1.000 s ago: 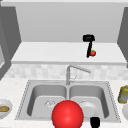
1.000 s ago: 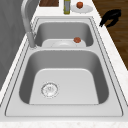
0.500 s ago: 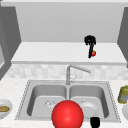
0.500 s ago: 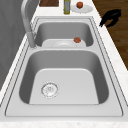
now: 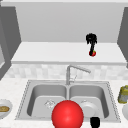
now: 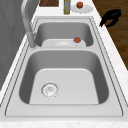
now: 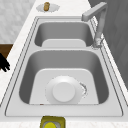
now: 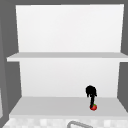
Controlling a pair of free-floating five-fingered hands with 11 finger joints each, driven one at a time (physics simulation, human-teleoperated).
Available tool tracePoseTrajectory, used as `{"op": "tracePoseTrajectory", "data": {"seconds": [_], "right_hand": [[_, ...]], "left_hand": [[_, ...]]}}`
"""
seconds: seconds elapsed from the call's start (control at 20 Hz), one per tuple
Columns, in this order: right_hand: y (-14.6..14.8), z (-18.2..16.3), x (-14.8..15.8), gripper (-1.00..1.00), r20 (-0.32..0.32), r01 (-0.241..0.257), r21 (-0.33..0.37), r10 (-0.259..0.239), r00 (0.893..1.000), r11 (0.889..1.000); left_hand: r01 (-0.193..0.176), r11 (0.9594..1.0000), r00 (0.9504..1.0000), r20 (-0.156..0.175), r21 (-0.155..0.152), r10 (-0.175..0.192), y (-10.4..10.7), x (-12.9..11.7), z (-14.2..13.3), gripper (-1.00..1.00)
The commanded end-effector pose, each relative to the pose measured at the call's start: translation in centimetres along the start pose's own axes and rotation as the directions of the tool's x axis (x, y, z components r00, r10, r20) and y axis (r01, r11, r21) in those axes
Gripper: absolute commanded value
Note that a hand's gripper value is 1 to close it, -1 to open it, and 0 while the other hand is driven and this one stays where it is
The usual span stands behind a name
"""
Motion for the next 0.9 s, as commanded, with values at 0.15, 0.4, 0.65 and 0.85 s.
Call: {"op": "tracePoseTrajectory", "data": {"seconds": [0.15,0.4,0.65,0.85], "right_hand": [[0.0,0.0,0.0,0.0,0.0,0.0,0.0,0.0,1.0,1.0],[0.0,0.0,0.0,0.0,0.0,0.0,0.0,0.0,1.0,1.0],[0.0,0.0,0.0,0.0,0.0,0.0,0.0,0.0,1.0,1.0],[0.0,0.0,0.0,0.0,0.0,0.0,0.0,0.0,1.0,1.0]], "left_hand": [[-0.118,0.993,0.9927,-0.026,0.014,0.118,-0.2,-3.4,-0.2,-1.0],[-0.222,0.9746,0.9746,-0.023,0.026,0.223,0.4,-4.5,0.0,-1.0],[-0.317,0.9469,0.9478,-0.015,0.052,0.318,1.0,-6.2,0.4,-1.0],[-0.328,0.9425,0.9433,-0.03,0.063,0.331,0.3,-7.8,0.0,-1.0]]}}
